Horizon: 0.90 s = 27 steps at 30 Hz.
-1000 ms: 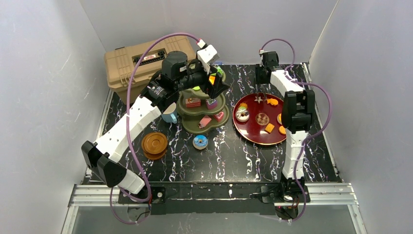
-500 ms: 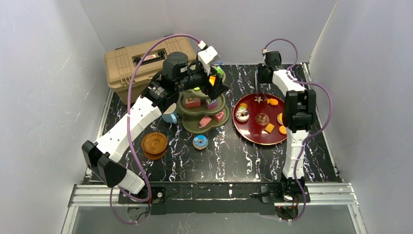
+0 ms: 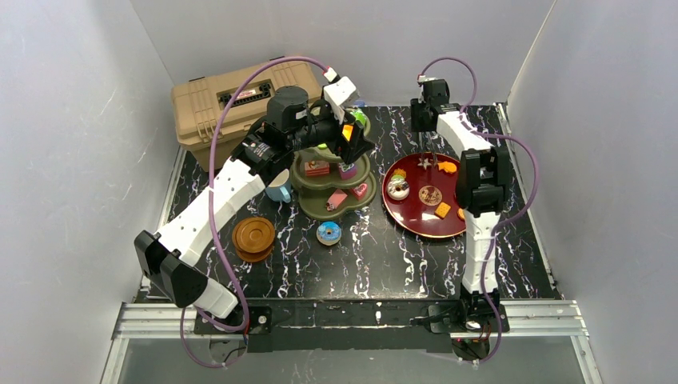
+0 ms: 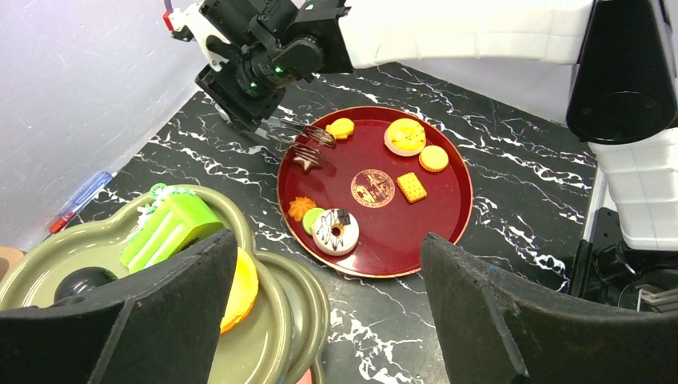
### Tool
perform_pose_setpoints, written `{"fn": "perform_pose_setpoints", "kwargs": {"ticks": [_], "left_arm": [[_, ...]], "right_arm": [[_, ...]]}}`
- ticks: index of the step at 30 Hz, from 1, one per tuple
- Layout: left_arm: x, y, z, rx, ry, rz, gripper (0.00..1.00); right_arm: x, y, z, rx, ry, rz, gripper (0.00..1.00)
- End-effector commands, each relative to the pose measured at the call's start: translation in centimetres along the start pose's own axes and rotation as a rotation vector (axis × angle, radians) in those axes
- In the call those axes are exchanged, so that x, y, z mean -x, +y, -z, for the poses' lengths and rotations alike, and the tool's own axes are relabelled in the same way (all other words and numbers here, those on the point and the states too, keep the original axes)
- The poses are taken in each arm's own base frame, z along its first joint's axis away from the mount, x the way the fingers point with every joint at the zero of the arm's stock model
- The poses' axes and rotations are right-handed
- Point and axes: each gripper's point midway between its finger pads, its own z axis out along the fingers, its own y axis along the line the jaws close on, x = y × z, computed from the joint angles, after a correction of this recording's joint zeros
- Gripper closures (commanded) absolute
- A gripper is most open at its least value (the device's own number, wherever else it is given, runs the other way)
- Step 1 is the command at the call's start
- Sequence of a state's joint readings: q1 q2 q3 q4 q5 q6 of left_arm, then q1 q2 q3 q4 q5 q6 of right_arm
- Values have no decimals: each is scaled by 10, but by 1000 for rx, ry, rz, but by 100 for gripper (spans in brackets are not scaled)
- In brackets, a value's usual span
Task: Serve the afternoon tea
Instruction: Pick up the clamp from the center of the board.
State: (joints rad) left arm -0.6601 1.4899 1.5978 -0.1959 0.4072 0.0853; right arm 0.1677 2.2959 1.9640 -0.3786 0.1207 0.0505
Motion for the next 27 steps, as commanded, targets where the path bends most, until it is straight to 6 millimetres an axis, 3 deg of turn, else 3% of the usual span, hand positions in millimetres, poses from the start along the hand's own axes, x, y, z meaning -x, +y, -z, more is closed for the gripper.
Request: {"fn": "perform_pose_setpoints", "kwargs": {"ticks": [1,11,13,15,16,18,21,23,27], "left_arm": [[20,-5,21,4,-49,-16,17],[22,-2,26,12,-51,-15,17],[21,-2,27,12,-48,-14,17],[18,-3,27,10,-43,-13,17],[16,-4,27,7,-41,-13,17],[10,-7,26,-7,-31,1,17],[2,-12,25,-32,-28,31,17],[-3,-17,23,-55,-29,60,16],[-11,-25,9,-90,-27,123,12]], "right_arm": [[3,-2,-11,-22,11,-13,52],[-14,1,-33,-19,65,-24,56],[-15,3,-35,-16,67,-27,70],[-10,4,-32,-13,53,-34,95],[-6,5,-29,-9,39,-38,99],[9,6,-17,-4,-20,-45,99],[38,7,17,3,-131,-60,99],[58,11,47,11,-209,-70,99],[98,23,133,61,-461,-143,99]]}}
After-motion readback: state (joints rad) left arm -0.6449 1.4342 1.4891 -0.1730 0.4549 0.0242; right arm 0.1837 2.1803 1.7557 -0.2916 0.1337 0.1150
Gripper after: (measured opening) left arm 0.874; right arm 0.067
